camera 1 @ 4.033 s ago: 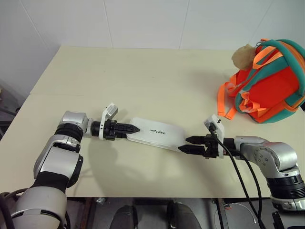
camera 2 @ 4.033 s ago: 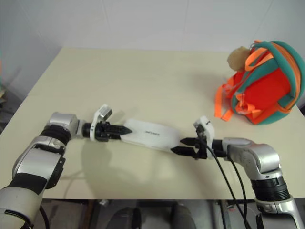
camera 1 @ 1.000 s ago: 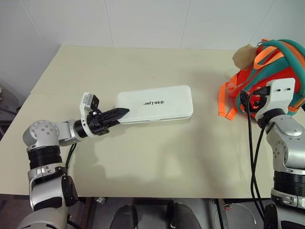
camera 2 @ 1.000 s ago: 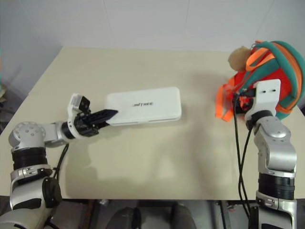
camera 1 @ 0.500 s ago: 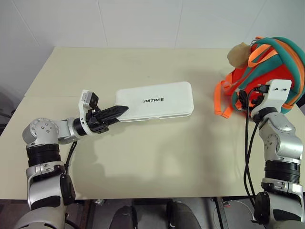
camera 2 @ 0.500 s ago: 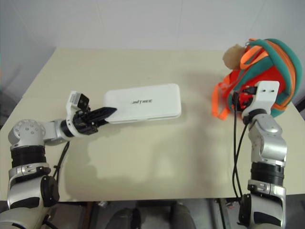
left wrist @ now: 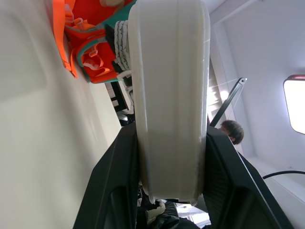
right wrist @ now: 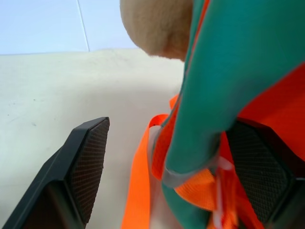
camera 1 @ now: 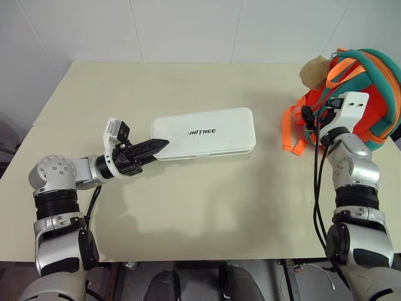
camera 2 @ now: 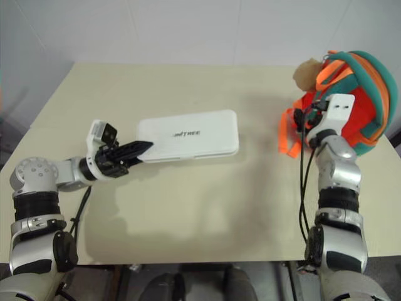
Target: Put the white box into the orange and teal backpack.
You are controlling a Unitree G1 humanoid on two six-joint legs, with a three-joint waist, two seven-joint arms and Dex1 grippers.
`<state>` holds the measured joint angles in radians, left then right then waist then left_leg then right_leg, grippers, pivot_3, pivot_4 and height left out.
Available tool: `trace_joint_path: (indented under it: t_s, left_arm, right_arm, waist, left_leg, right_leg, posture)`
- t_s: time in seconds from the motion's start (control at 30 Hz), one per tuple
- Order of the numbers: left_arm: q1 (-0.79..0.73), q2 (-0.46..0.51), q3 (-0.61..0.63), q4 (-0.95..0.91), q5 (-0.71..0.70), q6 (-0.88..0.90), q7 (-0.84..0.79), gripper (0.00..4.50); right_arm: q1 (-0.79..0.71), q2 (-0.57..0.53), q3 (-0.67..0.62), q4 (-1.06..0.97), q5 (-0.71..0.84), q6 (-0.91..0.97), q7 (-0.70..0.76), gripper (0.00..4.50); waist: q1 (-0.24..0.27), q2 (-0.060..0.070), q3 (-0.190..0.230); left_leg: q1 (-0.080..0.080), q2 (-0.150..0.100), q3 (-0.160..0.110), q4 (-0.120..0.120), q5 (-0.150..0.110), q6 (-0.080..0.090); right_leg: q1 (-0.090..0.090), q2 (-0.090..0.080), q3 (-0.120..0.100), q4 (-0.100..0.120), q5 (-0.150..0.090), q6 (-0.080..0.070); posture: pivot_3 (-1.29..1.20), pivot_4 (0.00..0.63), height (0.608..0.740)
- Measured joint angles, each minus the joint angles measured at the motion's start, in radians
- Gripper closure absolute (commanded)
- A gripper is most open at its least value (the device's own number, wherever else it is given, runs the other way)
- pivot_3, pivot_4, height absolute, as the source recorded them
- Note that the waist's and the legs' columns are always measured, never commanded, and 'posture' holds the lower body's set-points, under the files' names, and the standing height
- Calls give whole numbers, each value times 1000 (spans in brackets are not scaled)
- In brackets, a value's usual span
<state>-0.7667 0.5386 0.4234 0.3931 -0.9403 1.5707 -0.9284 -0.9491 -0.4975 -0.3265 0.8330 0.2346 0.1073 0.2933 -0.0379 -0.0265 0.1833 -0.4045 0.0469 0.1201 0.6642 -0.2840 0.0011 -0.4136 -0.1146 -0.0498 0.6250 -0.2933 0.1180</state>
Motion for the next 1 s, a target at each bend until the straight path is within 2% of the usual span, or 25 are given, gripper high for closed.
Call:
trace_joint_path:
  t_s: [0.2, 0.33, 0.47, 0.73, 0.8, 1.0]
  left_arm:
    - [0, 0, 12, -2, -12, 12, 22, 3121]
    - [0, 0, 22, -13, -19, 15, 38, 3121]
    - [7, 0, 42, -32, -35, 19, 51, 3121]
    - [39, -9, 74, -63, -53, 25, 86, 3121]
    - [41, -12, 79, -67, -58, 26, 89, 3121]
    - [60, -15, 82, -71, -71, 25, 101, 3121]
  right_arm:
    - [-158, 0, 10, 278, -37, -144, 9, 0]
    - [-209, 0, 10, 377, -51, -199, -2, 0]
    - [-250, 3, -5, 432, -49, -224, -10, 792]
    - [-264, 21, -2, 441, -56, -245, -5, 3423]
    - [-264, 21, 3, 445, -60, -250, -6, 3912]
    - [-272, 27, 8, 449, -68, -236, 37, 3944]
  waist:
    - [-17, 0, 0]
    - [-19, 0, 0]
    - [-22, 0, 0]
    - [-22, 1, 0]
    - [-22, 1, 0]
    - [-25, 1, 0]
  left_leg:
    - [0, 0, 0, -1, 0, -1]
    - [0, 0, 0, -2, 1, -1]
    - [0, 0, 0, -2, 1, -2]
    - [0, 1, 0, -2, 2, -4]
    - [0, 1, 0, -2, 2, -4]
    - [1, 1, 0, -2, 2, -4]
  right_leg:
    - [0, 0, 0, -1, 0, 0]
    - [0, 0, 0, -1, 0, 0]
    - [0, 0, 0, -1, 0, 0]
    - [0, 0, 0, -1, 0, 0]
    - [0, 0, 0, -1, 0, 0]
    - [0, 1, 1, 0, 0, 0]
  posture:
    - [0, 150, 740]
    - [0, 150, 740]
    - [0, 150, 740]
    - [0, 150, 740]
    - [0, 150, 740]
    - [0, 150, 740]
